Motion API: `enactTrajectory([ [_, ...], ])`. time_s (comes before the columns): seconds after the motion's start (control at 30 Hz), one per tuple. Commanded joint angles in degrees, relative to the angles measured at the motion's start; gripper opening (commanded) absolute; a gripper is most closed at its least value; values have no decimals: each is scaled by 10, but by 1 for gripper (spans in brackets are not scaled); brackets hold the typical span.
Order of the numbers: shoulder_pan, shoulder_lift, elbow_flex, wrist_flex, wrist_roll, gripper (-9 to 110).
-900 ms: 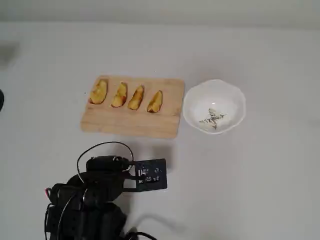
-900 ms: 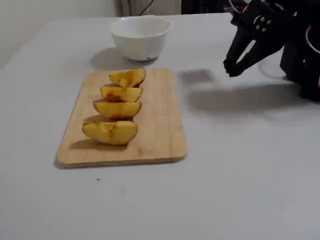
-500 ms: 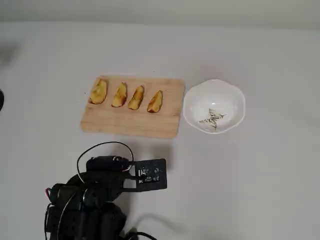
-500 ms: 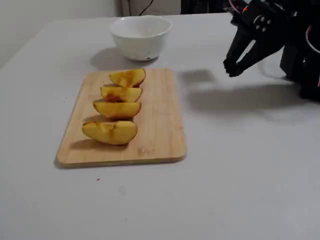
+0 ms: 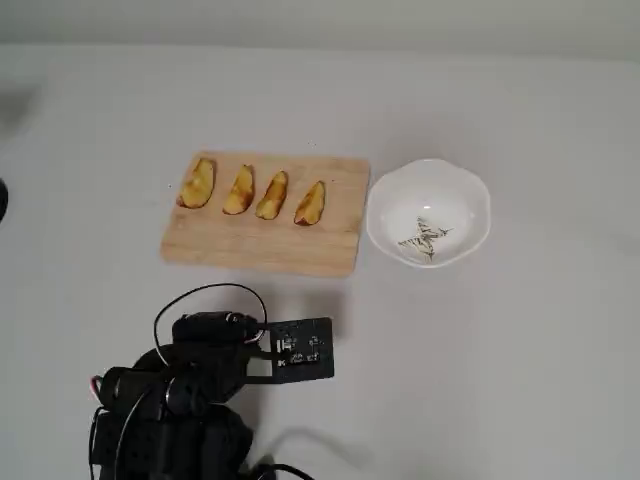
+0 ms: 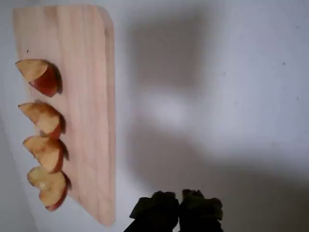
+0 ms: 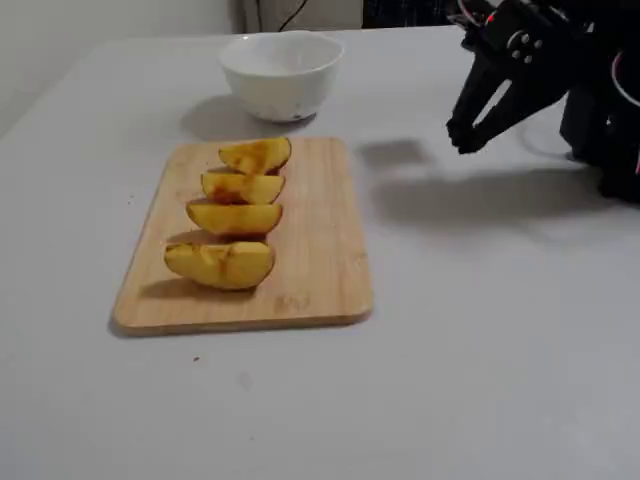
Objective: Pick up the leftmost apple slice from the cutting board and place it into the bowl
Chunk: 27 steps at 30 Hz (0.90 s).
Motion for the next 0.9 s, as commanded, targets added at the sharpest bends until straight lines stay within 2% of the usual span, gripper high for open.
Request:
enactTrajectory([
  [0.0, 7, -1, -2, 5, 1, 0],
  [0.27, -4, -1, -2, 5, -8, 1],
  [0.33, -36, -1, 1, -11, -28, 1],
  [0.47, -58, 0, 18, -76, -241, 5],
  [0.5, -57, 0, 14, -84, -338, 5],
  [0.63, -101, -20, -42, -107, -457, 17],
  [0.8, -149, -382, -292, -171, -494, 20],
  [0.87, -163, -478, -381, -189, -505, 20],
])
